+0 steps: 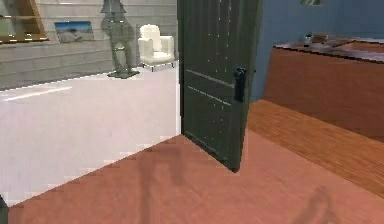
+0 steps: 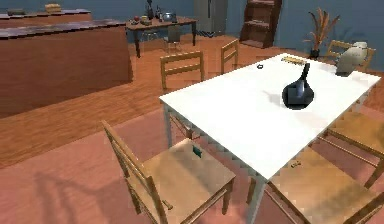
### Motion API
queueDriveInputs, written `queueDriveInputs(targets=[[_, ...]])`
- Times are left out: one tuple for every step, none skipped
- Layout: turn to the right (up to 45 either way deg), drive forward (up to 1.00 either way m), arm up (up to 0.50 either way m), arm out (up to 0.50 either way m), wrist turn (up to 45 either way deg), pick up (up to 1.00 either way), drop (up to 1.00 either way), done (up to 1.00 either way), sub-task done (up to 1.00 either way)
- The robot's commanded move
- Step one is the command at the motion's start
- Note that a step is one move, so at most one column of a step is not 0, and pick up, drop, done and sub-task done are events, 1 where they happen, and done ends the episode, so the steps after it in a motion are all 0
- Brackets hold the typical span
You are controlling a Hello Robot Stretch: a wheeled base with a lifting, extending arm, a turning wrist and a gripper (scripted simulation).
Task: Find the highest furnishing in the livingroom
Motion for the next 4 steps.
queueDriveInputs(targets=[[27.0,0.00,0.00,0.00,0.0,0.00,0.00,0.00,0.00],[3.0,0.00,0.00,0.00,0.0,0.00,0.00,0.00,0.00],[0.0,0.70,0.00,0.00,0.0,0.00,0.00,0.00,0.00],[18.0,0.00,0.00,0.00,0.0,0.00,0.00,0.00,0.00]])
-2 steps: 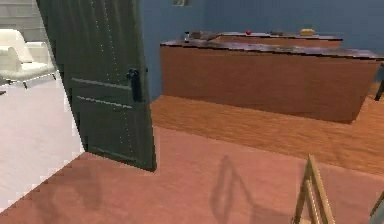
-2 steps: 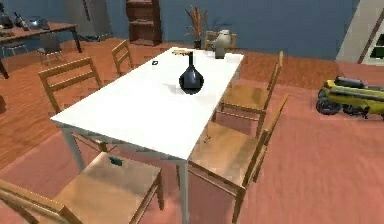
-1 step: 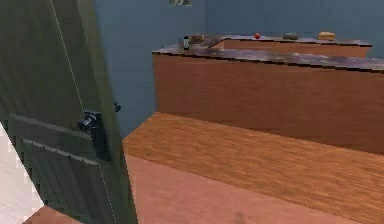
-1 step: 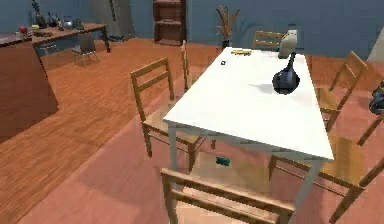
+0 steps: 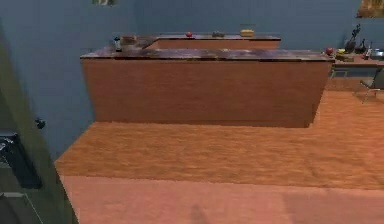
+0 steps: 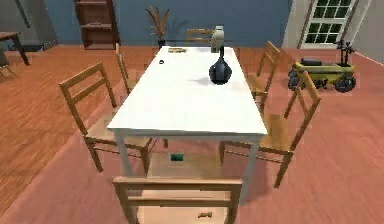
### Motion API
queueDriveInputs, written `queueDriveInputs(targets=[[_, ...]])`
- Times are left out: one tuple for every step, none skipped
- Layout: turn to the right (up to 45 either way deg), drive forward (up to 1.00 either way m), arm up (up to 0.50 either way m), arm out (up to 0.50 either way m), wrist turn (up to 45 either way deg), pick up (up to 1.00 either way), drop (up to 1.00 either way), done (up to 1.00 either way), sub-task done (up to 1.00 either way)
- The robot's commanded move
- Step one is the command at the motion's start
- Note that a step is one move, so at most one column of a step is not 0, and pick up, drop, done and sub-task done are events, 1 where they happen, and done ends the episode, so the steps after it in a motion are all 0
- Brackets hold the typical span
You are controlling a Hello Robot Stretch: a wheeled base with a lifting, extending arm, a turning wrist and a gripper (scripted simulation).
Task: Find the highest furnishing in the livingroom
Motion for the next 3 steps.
queueDriveInputs(targets=[[0.0,0.40,0.00,0.00,0.0,0.00,0.00,0.00,0.00],[45.0,0.00,0.00,0.00,0.0,0.00,0.00,0.00,0.00],[21.0,0.00,0.00,0.00,0.0,0.00,0.00,0.00,0.00]])
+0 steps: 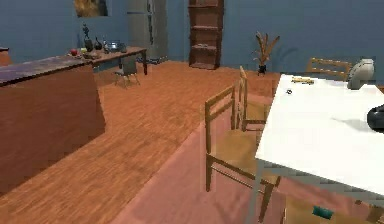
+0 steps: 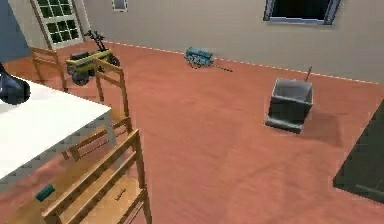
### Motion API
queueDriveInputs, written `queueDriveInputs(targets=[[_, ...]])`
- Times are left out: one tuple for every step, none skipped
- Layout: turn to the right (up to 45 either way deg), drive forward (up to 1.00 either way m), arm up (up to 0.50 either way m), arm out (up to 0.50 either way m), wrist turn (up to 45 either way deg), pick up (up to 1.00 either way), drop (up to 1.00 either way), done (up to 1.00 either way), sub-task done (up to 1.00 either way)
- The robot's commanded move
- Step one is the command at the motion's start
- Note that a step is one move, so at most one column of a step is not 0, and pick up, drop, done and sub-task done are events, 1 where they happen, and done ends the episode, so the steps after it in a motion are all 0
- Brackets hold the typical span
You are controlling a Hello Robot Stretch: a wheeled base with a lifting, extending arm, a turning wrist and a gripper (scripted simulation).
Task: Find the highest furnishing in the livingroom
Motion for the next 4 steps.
queueDriveInputs(targets=[[0.0,0.35,0.00,0.00,0.0,0.00,0.00,0.00,0.00],[-45.0,0.00,0.00,0.00,0.0,0.00,0.00,0.00,0.00],[-45.0,0.00,0.00,0.00,0.0,0.00,0.00,0.00,0.00],[-15.0,0.00,0.00,0.00,0.0,0.00,0.00,0.00,0.00]])
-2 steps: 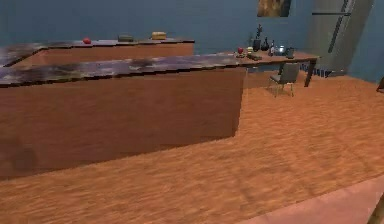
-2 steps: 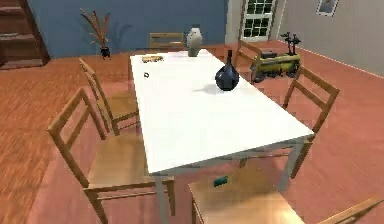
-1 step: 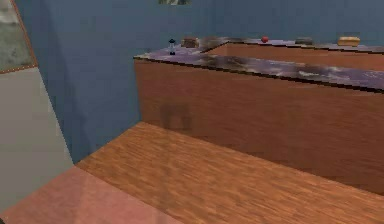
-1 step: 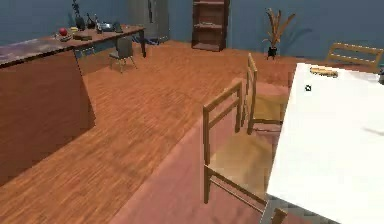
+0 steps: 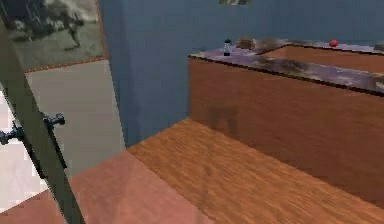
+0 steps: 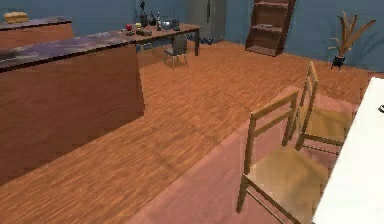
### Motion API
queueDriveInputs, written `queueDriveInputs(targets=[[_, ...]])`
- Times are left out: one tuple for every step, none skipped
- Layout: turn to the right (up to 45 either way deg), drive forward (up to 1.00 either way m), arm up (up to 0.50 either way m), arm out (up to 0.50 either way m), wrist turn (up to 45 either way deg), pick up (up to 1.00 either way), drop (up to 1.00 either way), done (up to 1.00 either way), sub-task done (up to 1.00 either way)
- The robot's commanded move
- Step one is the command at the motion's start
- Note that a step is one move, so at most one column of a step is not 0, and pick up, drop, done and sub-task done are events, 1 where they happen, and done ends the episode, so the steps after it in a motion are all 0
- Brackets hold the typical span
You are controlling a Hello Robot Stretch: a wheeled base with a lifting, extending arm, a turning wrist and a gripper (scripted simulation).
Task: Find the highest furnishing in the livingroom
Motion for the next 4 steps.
queueDriveInputs(targets=[[0.0,0.20,0.00,0.00,0.0,0.00,0.00,0.00,0.00],[45.0,0.00,0.00,0.00,0.0,0.00,0.00,0.00,0.00],[42.0,0.00,0.00,0.00,0.0,0.00,0.00,0.00,0.00],[0.0,1.00,0.00,0.00,0.0,0.00,0.00,0.00,0.00]])
